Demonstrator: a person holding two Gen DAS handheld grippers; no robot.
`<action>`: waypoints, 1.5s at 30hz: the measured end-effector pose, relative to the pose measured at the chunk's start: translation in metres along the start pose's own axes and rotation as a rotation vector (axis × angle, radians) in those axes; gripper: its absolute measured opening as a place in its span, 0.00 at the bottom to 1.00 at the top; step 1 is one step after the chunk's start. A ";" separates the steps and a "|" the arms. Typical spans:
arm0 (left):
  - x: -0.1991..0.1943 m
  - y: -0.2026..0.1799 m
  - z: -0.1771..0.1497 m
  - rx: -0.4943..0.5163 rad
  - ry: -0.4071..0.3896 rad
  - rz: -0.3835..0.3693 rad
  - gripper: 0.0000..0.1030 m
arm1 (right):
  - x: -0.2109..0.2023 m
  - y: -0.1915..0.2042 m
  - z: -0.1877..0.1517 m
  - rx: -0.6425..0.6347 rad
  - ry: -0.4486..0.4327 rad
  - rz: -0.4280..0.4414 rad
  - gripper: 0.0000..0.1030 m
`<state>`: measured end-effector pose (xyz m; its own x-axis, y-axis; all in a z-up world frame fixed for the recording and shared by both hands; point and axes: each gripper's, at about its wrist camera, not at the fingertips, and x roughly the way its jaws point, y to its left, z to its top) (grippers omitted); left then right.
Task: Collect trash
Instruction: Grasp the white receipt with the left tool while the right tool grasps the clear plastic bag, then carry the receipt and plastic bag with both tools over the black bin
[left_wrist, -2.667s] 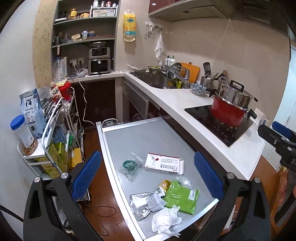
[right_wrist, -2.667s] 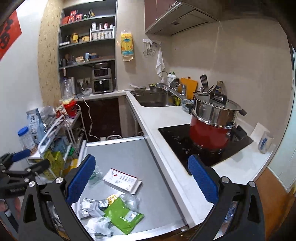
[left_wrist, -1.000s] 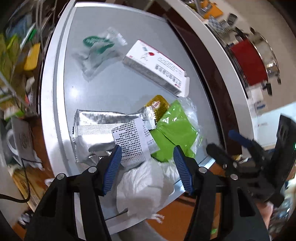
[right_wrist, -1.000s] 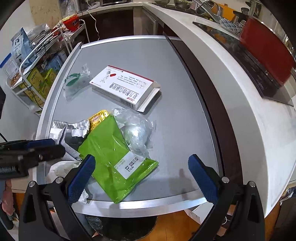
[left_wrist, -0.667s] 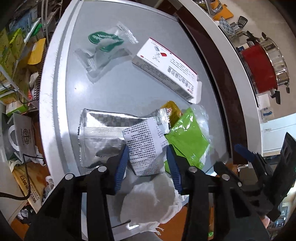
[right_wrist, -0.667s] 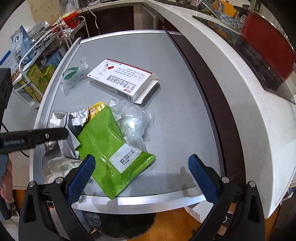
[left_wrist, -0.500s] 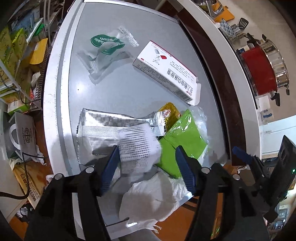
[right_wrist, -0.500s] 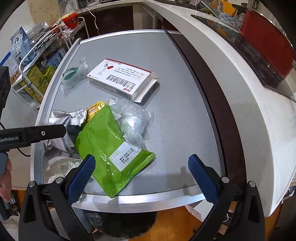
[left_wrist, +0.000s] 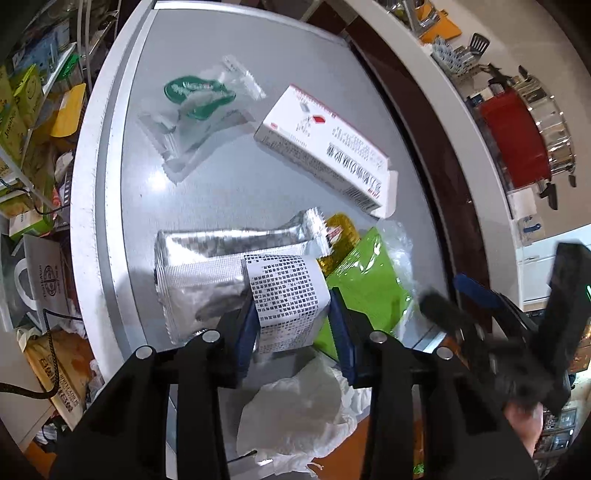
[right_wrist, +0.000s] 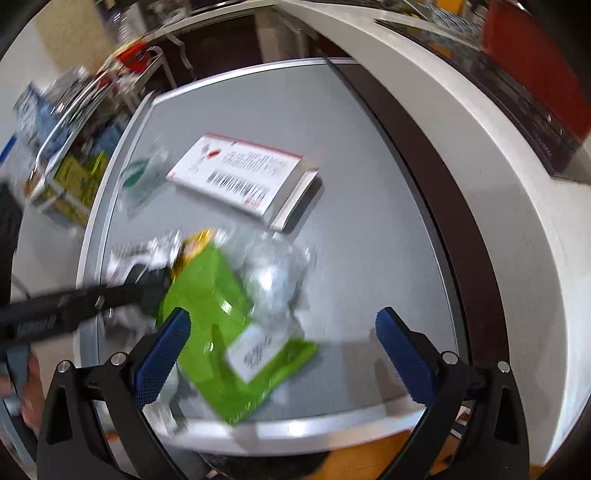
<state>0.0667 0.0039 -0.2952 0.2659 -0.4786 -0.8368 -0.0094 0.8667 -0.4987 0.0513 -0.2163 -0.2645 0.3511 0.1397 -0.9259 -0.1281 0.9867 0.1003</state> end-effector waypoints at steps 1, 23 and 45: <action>-0.002 0.001 0.001 0.000 -0.004 0.000 0.36 | 0.004 -0.001 0.004 0.014 0.005 0.005 0.84; 0.006 -0.005 0.002 0.057 0.019 0.054 0.44 | 0.044 -0.003 0.019 0.022 0.095 0.042 0.35; -0.071 -0.044 0.008 0.228 -0.187 0.037 0.36 | -0.063 -0.008 0.023 0.035 -0.152 0.099 0.35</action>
<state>0.0559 0.0007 -0.2118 0.4424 -0.4299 -0.7871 0.1883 0.9026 -0.3872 0.0510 -0.2307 -0.1983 0.4747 0.2446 -0.8455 -0.1372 0.9694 0.2035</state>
